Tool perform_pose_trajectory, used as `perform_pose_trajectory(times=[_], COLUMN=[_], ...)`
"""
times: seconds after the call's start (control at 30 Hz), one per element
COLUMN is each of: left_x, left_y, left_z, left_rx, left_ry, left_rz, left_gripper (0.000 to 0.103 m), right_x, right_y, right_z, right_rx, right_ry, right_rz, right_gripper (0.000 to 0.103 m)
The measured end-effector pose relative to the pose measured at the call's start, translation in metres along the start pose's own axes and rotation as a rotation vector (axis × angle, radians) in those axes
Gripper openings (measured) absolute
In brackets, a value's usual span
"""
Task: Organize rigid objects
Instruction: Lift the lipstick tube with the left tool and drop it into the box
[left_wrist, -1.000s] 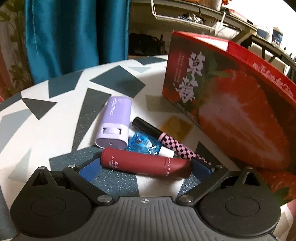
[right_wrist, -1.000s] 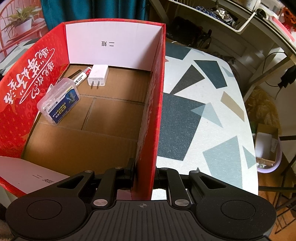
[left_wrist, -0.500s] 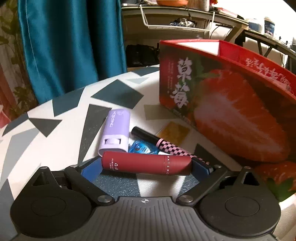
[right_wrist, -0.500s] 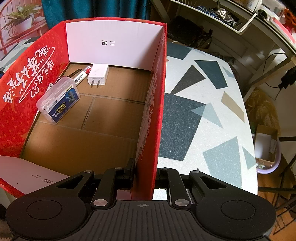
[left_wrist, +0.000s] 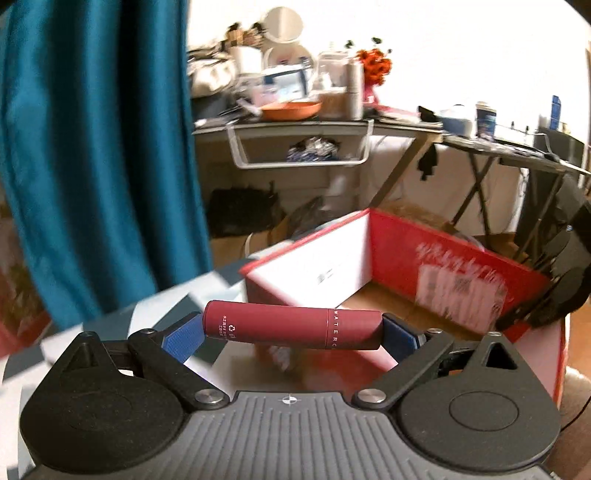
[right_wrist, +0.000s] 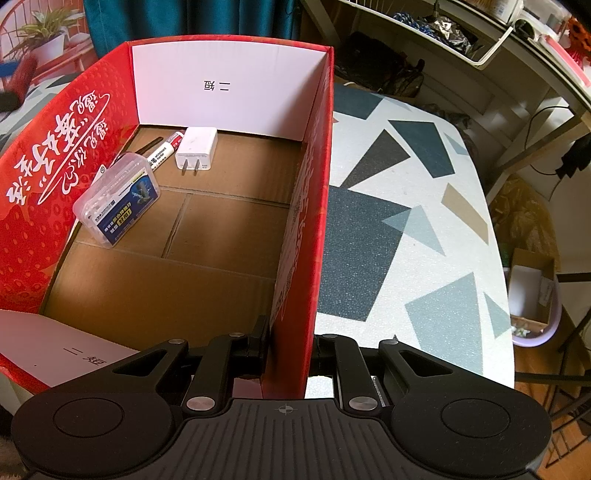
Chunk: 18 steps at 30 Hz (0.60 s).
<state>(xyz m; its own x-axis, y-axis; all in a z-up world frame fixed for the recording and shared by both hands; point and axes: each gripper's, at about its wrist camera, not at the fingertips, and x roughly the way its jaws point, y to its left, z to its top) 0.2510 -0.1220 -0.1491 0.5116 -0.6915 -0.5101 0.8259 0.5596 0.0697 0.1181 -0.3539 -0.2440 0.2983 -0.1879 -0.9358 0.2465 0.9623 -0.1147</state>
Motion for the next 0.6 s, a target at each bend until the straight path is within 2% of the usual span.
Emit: perform_pose_trajectory(times=[0.13, 0.3, 0.6], left_x=[0.018, 0.041, 0.068], left_y=[-0.025, -0.045, -0.049], left_z=[0.015, 0.019, 0.016], left_rx=[0.093, 0.202, 0.295], left_ry=[0.019, 0.073, 0.177], left_rz=[-0.014, -0.009, 0.013], left_gripper=[0.101, 0.101, 0.101], right_x=[0.0, 0.0, 0.0], right_y=[0.0, 0.0, 0.0], right_z=[0.0, 0.0, 0.0], right_rx=[0.001, 0.0, 0.001], right_ry=[-0.001, -0.002, -0.002], right_rz=[0.0, 0.001, 0.001], right_gripper=[0.015, 0.015, 0.016])
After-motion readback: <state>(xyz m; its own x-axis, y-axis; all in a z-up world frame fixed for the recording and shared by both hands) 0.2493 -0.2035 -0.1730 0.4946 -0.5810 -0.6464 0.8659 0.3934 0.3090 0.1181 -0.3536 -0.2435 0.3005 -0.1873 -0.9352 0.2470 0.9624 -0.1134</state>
